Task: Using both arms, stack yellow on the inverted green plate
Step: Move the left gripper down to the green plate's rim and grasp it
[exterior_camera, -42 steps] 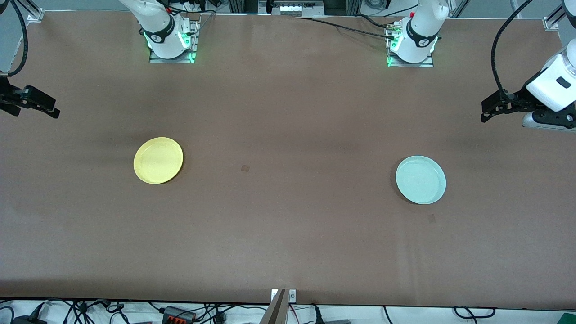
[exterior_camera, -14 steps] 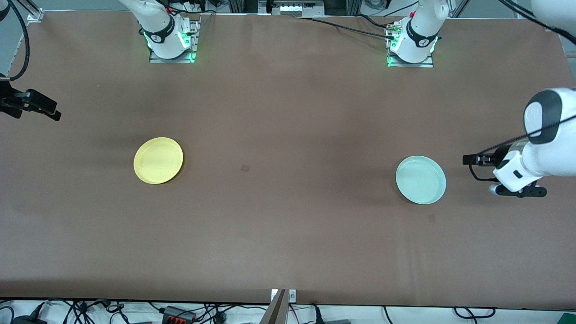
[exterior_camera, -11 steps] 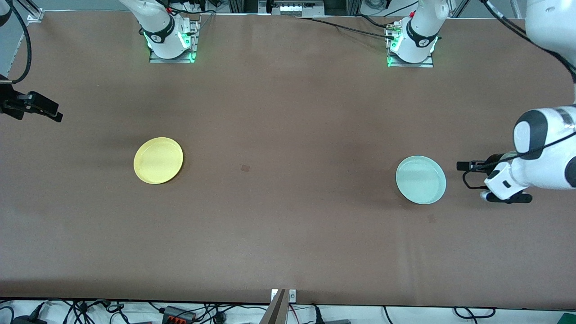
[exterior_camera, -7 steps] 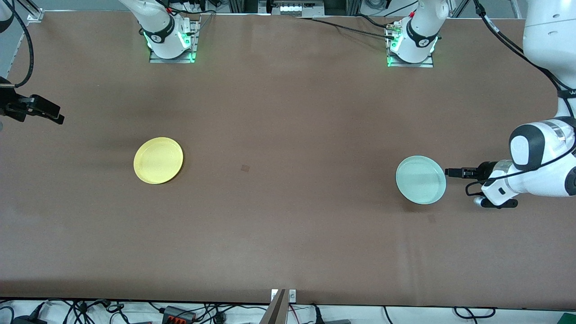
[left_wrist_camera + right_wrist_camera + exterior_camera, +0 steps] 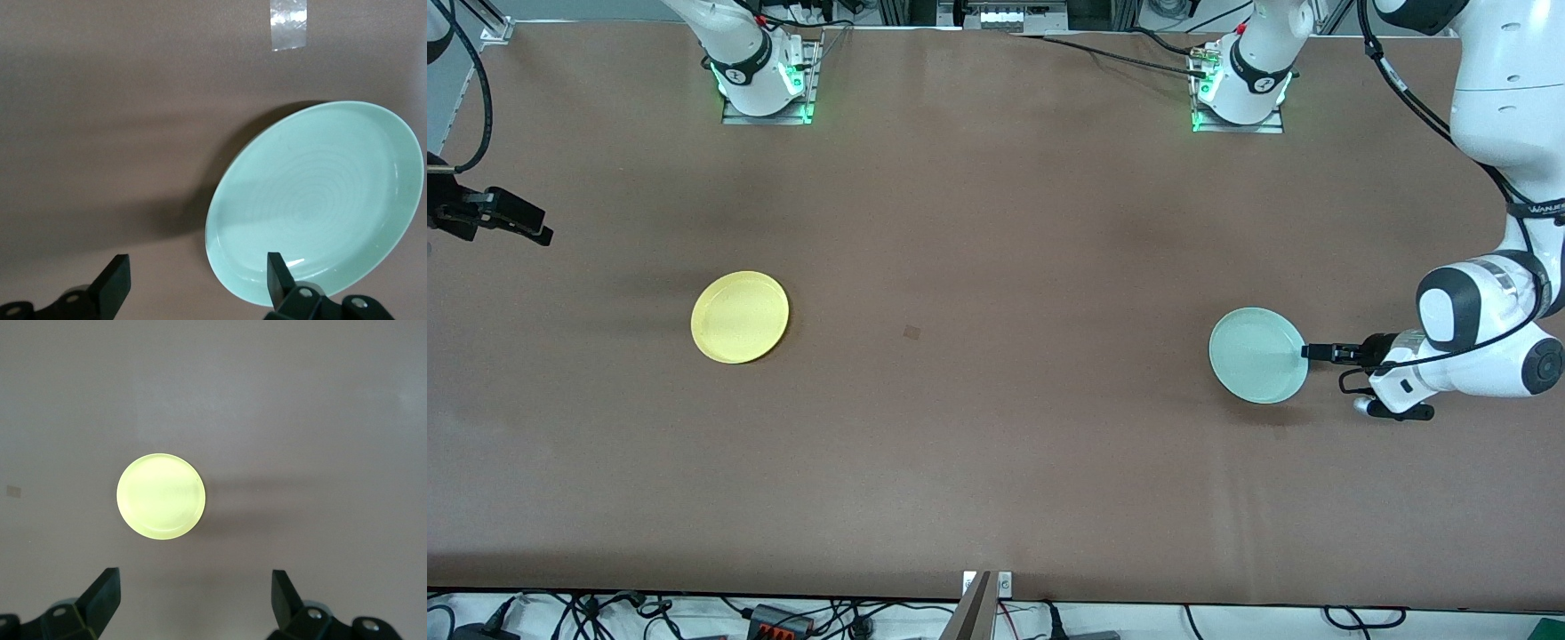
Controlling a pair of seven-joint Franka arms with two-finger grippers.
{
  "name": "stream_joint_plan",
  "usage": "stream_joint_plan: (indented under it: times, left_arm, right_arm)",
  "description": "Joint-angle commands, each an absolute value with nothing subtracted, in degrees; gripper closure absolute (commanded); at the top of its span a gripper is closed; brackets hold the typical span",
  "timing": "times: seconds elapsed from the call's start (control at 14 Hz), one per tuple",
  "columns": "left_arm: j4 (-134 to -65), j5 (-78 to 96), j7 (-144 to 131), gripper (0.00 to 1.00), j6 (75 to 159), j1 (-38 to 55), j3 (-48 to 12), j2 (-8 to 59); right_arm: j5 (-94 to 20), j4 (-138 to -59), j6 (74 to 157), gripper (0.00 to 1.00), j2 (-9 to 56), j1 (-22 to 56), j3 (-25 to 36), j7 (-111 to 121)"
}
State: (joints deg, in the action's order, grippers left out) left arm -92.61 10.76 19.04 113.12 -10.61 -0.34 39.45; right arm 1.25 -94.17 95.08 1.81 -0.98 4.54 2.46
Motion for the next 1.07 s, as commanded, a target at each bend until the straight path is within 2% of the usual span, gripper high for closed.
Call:
stream_joint_plan:
  times: [0.0,0.14,0.21,0.29,0.5,0.57,0.71,1.0]
  left_arm:
    - [-91.23,12.74,23.11,0.25,114.87,-11.07,-0.70,41.83]
    - [-91.32,17.03,24.51,0.37,114.87,-11.25,-0.70,42.80]
    - [-91.32,17.83,24.78,0.50,114.87,-11.16,-0.70,42.80]
    - [-91.32,17.84,24.87,0.70,114.70,-11.16,-0.70,42.80]
    - [-91.85,17.84,25.22,0.83,114.87,-11.16,-0.70,43.15]
    - [-91.85,17.84,25.66,0.92,114.87,-11.16,-0.70,43.24]
    - [-91.76,17.93,25.75,0.99,114.96,-11.69,-0.70,43.33]
    - [-90.62,16.96,24.97,0.99,114.44,-10.38,-0.70,39.66]
  right_arm:
    - [1.67,-93.96,95.27,0.00,1.49,-1.50,4.13,2.29]
    - [1.67,-93.96,95.27,0.00,1.49,-1.49,4.13,2.29]
    - [1.67,-93.96,95.19,0.00,1.49,-1.58,4.13,2.29]
    - [1.67,-93.96,95.19,0.00,1.49,-1.58,4.13,2.29]
    - [1.67,-93.96,95.19,0.00,1.49,-1.49,4.13,2.29]
    - [1.67,-93.96,95.19,0.00,1.49,-1.49,4.13,2.29]
    - [1.76,-93.96,95.10,0.00,1.49,-1.49,4.13,2.37]
    - [2.11,-93.96,94.92,0.00,1.58,-1.67,4.13,2.37]
